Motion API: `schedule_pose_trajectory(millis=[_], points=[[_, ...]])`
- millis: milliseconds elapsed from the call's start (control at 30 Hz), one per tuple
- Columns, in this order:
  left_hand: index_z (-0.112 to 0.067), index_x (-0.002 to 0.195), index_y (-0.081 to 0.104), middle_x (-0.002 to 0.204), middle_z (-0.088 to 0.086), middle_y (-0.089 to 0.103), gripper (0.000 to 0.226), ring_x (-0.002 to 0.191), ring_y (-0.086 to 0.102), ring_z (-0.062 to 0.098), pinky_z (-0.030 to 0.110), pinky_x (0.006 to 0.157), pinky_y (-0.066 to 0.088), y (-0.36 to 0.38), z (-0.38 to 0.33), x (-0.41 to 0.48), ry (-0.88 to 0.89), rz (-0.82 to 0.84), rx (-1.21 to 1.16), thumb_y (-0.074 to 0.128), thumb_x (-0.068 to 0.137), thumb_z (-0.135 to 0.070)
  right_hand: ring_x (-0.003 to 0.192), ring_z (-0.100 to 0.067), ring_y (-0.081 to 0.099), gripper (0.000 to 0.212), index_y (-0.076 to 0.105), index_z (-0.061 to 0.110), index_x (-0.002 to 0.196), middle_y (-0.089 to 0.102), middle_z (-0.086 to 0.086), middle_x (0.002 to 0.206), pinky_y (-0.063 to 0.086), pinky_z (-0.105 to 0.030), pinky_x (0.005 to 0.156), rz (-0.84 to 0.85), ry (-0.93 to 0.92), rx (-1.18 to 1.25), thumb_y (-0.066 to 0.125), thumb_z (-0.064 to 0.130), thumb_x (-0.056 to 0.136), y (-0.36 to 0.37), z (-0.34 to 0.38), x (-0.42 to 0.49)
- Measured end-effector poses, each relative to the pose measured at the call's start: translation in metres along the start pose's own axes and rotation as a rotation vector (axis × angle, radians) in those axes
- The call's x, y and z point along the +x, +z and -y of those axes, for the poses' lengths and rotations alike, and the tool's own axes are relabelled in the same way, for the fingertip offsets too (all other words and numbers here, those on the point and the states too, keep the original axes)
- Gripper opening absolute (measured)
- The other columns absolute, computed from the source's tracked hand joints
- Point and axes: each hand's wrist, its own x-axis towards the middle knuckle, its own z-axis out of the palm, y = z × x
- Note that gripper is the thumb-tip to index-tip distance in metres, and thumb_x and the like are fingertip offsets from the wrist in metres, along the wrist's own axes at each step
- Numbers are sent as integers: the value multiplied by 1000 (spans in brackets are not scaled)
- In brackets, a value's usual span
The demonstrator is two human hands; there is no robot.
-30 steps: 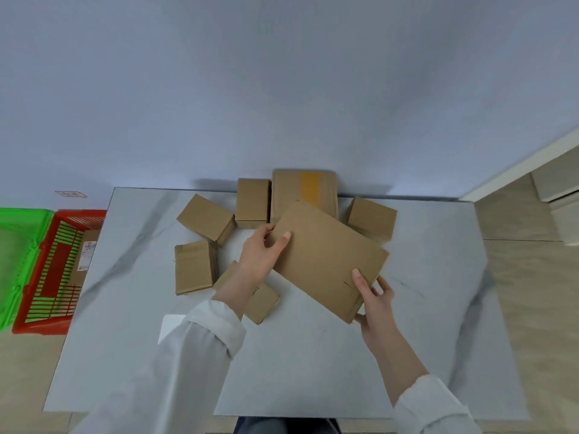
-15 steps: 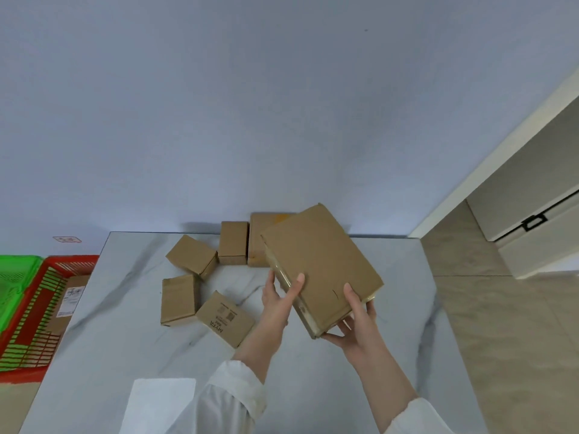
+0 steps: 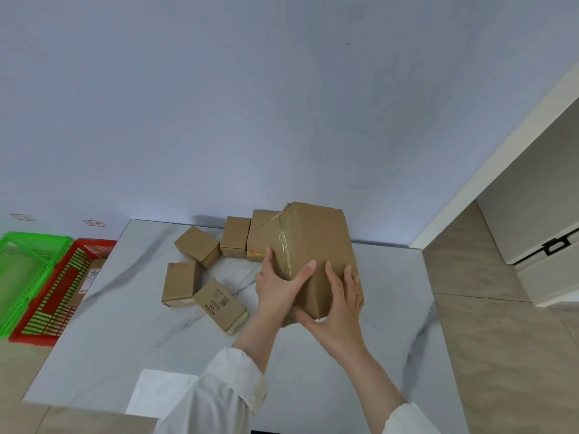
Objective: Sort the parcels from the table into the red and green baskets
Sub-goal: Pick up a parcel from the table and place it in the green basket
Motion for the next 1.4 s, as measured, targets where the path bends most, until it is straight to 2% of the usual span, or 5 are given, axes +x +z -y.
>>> schedule_pose_trajectory(millis=[233, 633, 767, 867, 1400], points=[[-30, 147, 25, 140, -19, 38, 59, 126, 34, -3, 20, 105, 26, -18, -25, -14, 239, 167, -97, 46, 94, -42, 116, -9, 55, 69, 37, 26, 138, 55, 7, 131, 45, -33, 100, -12, 180, 667, 74, 26, 79, -17, 12, 11], [-31, 130, 51, 137, -10, 47, 54, 128, 45, 10, 35, 108, 39, -63, -23, 5, 402, 39, 58, 72, 81, -26, 117, -38, 57, 44, 48, 4, 132, 60, -19, 126, 40, -61, 100, 112, 311, 1328, 54, 13, 89, -12, 19, 7], [-33, 141, 36, 140, -7, 47, 86, 123, 50, 17, 40, 102, 42, -83, -20, 9, -48, 213, -98, 69, 68, -63, 119, -38, 55, 51, 49, 6, 133, 58, -20, 129, 40, -60, 101, 174, 303, 1357, 54, 23, 85, -15, 19, 6], [-30, 119, 59, 118, 1, 67, 52, 114, 59, 24, 53, 100, 45, -87, -12, 11, -218, 416, -302, 58, 77, -62, 118, -36, 57, 52, 50, 7, 133, 58, -19, 130, 46, -54, 98, 231, 288, 1338, 55, 24, 84, -14, 17, 5], [-30, 133, 47, 121, -6, 65, 48, 110, 62, 10, 23, 87, 48, -84, 2, 3, 129, 315, -249, 61, 87, -37, 117, -7, 55, 82, 29, 29, 145, 55, 7, 133, 51, -24, 80, 263, 167, 900, 60, 43, 71, -20, 34, 8]])
